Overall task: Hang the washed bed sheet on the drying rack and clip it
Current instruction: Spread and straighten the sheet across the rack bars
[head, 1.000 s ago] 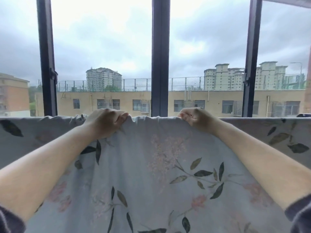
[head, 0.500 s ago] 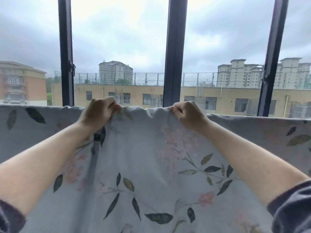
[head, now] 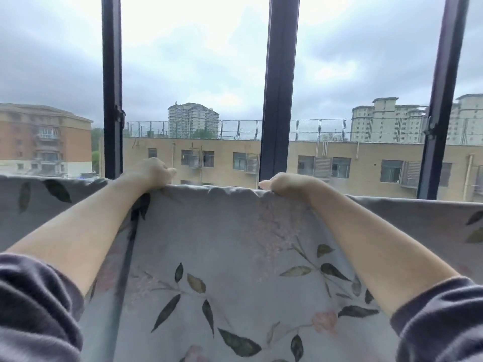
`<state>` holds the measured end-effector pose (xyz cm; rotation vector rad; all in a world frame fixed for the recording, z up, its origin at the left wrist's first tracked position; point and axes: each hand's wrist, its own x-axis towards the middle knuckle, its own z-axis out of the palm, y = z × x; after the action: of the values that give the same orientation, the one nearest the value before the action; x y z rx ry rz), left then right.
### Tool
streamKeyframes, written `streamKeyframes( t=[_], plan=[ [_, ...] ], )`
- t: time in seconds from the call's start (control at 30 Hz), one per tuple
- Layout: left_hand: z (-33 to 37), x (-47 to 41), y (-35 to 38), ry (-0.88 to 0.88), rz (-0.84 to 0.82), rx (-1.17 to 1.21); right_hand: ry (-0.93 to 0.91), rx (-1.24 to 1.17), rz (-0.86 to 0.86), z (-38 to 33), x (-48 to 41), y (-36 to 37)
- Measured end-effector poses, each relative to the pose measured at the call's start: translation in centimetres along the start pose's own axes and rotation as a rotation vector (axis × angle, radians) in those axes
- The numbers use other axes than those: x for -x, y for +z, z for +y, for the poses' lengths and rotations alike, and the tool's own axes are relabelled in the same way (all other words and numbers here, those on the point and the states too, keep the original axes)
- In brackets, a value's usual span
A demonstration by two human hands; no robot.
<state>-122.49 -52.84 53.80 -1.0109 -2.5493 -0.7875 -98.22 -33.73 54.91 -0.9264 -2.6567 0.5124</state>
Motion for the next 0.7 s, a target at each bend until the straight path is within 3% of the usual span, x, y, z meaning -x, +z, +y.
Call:
streamKeyframes(
  t=[0.17,0.27,0.4,0.5,0.57,0.63,0.7],
  plan=[
    [-2.2,4.8,-0.5,0.333,0.453,-0.042,-0.072,0.011,-0.144,0.8,0.1,-0.1],
    [-6.3,6.7,-2.0,0.266,0.413,-0.167,-0.018,-0.098,-0.096,0.8,0.1,0.1],
    [-9.7,6.8,-2.3,0.265,0.432,-0.187,-0.108,-0.002,0.012,-0.4,0.8,0.6],
    [-9.3,6.6,-2.1,0.308,0.447,-0.176,-0.167,0.137,0.32,-1.6,1.2,1.6],
    [-9.3,6.6,-2.3,0.357,0.449,-0.184,-0.234,0.105,0.471,-4.3,1.8,3.4],
    [-9.0,6.4,-2.0,0.402,0.421,-0.166,-0.358,0.117,0.436,-8.3,2.7,5.4],
    [-9.5,6.0,-2.1,0.475,0.361,-0.102,-0.448,0.09,0.287,-12.8,3.0,7.6]
  ],
)
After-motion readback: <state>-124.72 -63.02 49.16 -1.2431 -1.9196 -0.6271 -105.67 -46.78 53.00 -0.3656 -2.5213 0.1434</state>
